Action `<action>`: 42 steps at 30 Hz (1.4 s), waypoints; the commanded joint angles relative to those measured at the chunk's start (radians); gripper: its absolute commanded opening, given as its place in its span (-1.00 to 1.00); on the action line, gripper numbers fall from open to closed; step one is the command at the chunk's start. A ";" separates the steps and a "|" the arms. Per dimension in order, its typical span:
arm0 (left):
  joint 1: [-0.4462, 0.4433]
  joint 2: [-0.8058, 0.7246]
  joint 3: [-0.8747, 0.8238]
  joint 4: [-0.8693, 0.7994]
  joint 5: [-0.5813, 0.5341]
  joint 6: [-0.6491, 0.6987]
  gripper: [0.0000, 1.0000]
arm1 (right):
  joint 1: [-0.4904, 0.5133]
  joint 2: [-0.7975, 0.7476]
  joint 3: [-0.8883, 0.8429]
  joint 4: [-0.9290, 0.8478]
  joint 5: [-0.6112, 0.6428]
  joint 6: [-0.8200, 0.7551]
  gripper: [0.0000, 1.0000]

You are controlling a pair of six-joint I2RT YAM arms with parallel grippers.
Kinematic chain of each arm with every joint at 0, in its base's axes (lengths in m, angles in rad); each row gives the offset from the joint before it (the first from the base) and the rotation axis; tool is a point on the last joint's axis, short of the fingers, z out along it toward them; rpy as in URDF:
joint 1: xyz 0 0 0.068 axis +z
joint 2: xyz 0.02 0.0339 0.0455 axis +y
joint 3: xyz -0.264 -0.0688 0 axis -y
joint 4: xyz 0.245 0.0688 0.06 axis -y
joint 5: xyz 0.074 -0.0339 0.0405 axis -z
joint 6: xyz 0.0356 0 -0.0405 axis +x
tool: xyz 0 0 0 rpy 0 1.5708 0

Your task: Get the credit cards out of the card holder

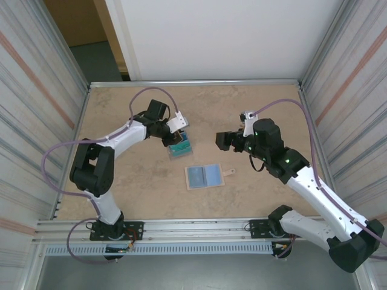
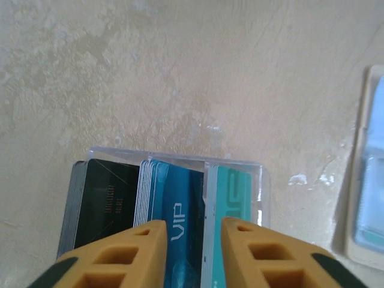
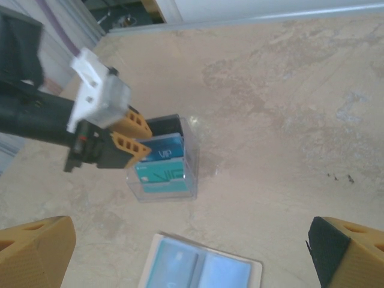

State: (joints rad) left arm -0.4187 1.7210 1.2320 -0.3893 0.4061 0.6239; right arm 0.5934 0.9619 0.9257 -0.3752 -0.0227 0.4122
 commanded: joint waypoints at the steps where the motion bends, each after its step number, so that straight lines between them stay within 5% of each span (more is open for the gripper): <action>1: 0.005 -0.116 -0.019 -0.002 0.062 -0.048 -0.27 | -0.007 0.012 0.022 -0.039 0.005 0.029 0.98; 8: 0.001 -0.332 -0.179 0.153 0.052 -0.210 0.21 | -0.003 0.073 0.024 -0.093 -0.011 0.060 1.00; 18: 0.001 -0.661 -0.433 0.328 -0.202 -0.643 0.97 | 0.121 0.232 0.025 -0.163 0.057 0.159 0.67; 24: 0.001 -0.866 -0.627 0.417 -0.345 -0.863 0.98 | 0.246 0.381 0.094 -0.237 0.137 0.183 0.40; 29: 0.004 -0.989 -0.712 0.380 -0.514 -1.053 0.97 | 0.306 0.491 0.114 -0.201 0.086 0.200 0.21; 42: 0.004 -1.138 -0.872 0.385 -0.486 -1.129 0.97 | 0.398 0.779 0.260 -0.214 0.067 0.216 0.00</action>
State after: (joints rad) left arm -0.4187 0.6151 0.3882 -0.0185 -0.0700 -0.4549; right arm 0.9855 1.7077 1.1465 -0.5545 0.0326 0.6132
